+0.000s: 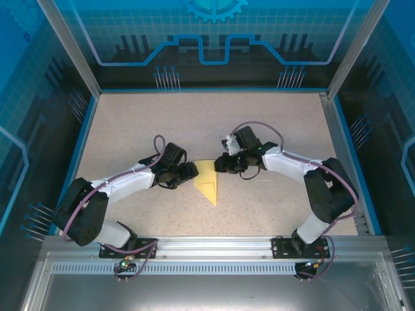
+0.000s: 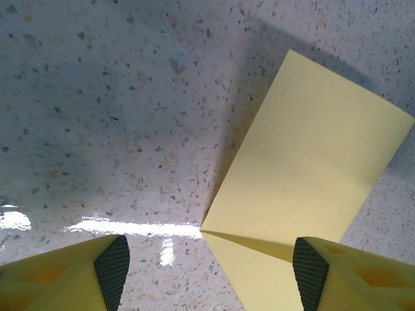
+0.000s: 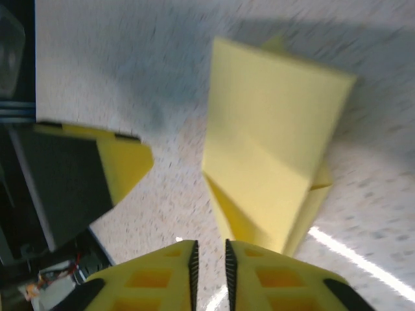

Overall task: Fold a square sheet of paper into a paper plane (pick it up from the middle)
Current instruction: Rotate the paper at the center of the table, then fold the wing for the fifth time at the center of the table.

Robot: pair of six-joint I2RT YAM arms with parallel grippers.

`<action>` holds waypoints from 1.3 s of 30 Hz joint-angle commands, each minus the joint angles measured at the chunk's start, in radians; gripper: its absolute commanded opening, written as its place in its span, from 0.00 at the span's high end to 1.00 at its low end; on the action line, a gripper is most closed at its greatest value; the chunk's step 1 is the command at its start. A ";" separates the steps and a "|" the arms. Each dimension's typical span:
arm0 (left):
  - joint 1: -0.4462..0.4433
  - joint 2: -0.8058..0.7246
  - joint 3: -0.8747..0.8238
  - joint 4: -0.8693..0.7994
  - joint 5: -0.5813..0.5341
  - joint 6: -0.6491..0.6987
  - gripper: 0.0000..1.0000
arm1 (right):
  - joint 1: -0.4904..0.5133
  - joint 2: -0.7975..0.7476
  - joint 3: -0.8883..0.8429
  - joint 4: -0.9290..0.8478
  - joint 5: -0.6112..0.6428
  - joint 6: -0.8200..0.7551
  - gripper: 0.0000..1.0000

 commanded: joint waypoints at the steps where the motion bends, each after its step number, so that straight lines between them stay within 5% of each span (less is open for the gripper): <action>1: 0.013 -0.019 0.012 -0.016 -0.031 -0.008 0.29 | 0.063 0.020 0.018 -0.062 -0.031 -0.019 0.84; 15: 0.013 0.022 0.027 -0.005 0.015 0.003 0.29 | 0.091 0.131 0.045 -0.073 -0.008 -0.021 0.87; 39: 0.012 0.107 0.082 0.025 0.121 0.026 0.30 | -0.015 0.219 -0.091 0.064 -0.029 0.006 0.89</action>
